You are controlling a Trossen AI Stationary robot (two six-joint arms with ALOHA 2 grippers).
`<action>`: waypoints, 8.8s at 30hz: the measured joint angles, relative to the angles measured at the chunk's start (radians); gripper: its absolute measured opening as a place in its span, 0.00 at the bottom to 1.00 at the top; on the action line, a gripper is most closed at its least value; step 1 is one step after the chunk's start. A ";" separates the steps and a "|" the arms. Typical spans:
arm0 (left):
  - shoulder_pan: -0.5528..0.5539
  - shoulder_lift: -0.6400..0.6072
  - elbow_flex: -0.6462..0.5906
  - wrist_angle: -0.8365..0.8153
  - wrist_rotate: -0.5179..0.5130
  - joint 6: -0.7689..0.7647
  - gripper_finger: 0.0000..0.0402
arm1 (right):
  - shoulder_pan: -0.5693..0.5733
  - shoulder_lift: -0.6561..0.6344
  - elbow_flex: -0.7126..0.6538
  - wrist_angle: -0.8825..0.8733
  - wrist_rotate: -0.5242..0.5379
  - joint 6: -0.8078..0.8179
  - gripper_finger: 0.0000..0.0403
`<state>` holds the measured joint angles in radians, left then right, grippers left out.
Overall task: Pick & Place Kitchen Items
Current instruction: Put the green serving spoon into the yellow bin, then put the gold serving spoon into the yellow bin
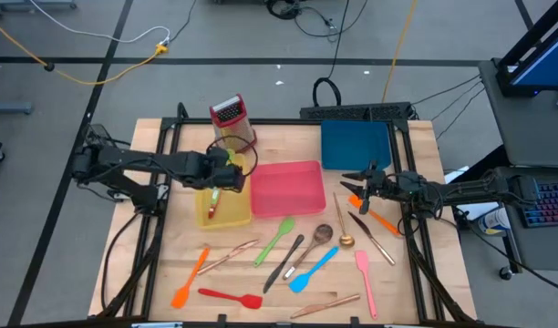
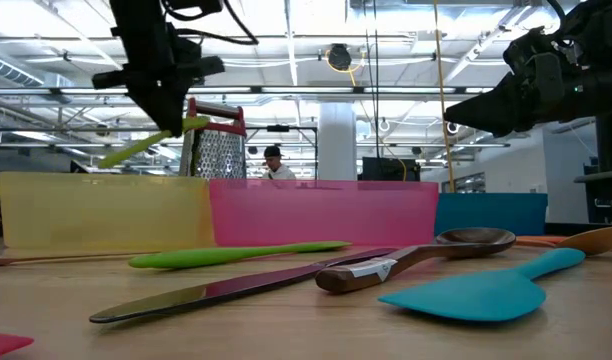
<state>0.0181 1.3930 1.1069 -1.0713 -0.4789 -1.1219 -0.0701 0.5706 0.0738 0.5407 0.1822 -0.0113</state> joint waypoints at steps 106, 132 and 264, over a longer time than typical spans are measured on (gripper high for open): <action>-0.001 0.103 -0.001 0.154 0.085 0.230 0.32 | 0.000 0.000 0.000 -0.020 -0.002 0.052 0.26; -0.192 0.106 0.000 0.750 0.053 0.575 0.32 | 0.000 0.000 0.000 -0.059 -0.003 0.131 0.26; -0.027 0.043 -0.001 0.522 -0.270 0.841 0.32 | 0.386 0.819 0.600 -0.995 -0.084 1.065 0.26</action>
<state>-0.0090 1.4361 1.1061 -0.5489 -0.7490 -0.2810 0.3161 1.3895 0.6743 -0.4538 0.0981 1.0537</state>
